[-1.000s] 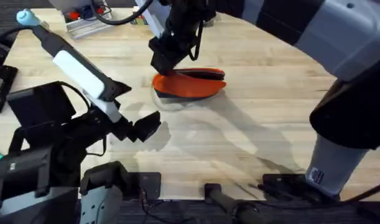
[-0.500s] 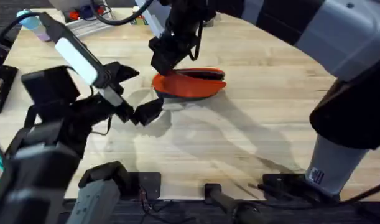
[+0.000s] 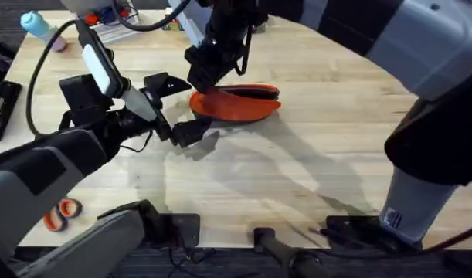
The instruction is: Unzip the bag, pick up the pens from the table one at a time and place them inside, then zip the bag closed.
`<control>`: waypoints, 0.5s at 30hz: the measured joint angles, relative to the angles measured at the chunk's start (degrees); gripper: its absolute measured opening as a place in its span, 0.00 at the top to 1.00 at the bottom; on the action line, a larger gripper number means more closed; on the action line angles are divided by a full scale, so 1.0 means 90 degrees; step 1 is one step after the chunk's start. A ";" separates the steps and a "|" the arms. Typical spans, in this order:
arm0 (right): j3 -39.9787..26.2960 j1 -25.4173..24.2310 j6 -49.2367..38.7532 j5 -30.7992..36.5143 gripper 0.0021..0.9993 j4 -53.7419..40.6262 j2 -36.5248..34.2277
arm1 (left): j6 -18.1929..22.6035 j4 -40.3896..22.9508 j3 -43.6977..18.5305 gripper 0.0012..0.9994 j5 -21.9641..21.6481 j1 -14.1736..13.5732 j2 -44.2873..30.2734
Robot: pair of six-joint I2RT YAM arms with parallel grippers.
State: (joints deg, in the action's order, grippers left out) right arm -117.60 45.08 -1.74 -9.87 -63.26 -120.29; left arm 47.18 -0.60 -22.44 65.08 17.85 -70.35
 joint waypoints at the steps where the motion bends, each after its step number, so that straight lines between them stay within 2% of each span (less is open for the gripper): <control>1: 0.0000 0.0000 0.0000 0.0000 0.97 0.0000 -0.0001 | 0.0000 0.0000 0.0000 0.01 0.0032 -0.0002 -0.0015; 15: -0.0002 0.0000 0.0000 0.0001 0.97 0.0000 0.0000 | -0.0002 0.0000 0.0000 0.01 0.0195 0.0000 -0.0017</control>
State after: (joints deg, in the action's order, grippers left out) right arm -117.62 45.08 -1.74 -9.86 -63.26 -120.29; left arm 47.16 -0.60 -22.44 66.84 17.85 -70.50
